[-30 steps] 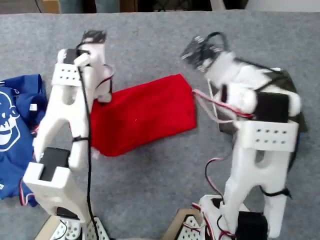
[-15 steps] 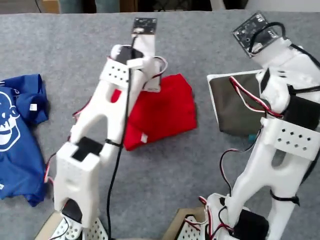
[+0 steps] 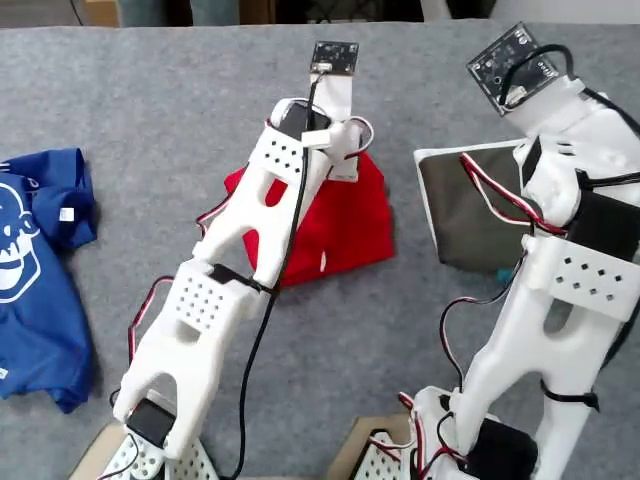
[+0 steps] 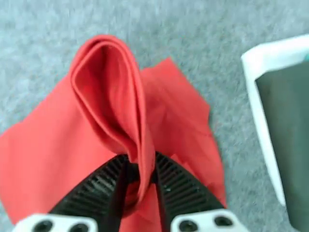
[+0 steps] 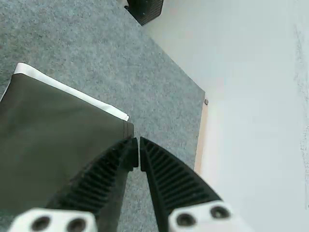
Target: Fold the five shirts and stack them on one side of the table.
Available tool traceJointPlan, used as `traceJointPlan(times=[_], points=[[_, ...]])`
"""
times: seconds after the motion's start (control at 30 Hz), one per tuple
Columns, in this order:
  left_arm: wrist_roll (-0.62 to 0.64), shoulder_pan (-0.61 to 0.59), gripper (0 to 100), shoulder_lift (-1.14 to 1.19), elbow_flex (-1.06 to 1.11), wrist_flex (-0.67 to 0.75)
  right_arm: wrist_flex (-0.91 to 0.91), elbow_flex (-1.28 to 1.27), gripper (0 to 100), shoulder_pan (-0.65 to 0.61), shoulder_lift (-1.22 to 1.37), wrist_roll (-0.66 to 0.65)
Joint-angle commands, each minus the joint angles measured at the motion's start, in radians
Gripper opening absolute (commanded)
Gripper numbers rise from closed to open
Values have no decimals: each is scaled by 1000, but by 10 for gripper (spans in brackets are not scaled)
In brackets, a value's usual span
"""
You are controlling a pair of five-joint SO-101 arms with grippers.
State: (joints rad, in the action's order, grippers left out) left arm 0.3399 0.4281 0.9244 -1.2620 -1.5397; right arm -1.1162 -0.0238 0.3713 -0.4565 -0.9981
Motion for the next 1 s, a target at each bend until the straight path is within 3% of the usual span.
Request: traceJointPlan(times=[0.0,0.3,0.57,0.73,0.87,0.97], points=[[8,5,45,23,-156,11,23,1,15,8,-19,3],[81,21,50,92,-266,9,23,1,15,8,-19,3],[164,36,208,91,-266,6,17,-4,15,-15,-19,3],[166,18,255,77,-311,-103,18,-10,15,-15,-19,3],[155,-125,241,48,-401,-219,-28,-24,15,-94,-7,8],[87,-268,142,51,-343,-221,-97,-64,15,-270,62,75]])
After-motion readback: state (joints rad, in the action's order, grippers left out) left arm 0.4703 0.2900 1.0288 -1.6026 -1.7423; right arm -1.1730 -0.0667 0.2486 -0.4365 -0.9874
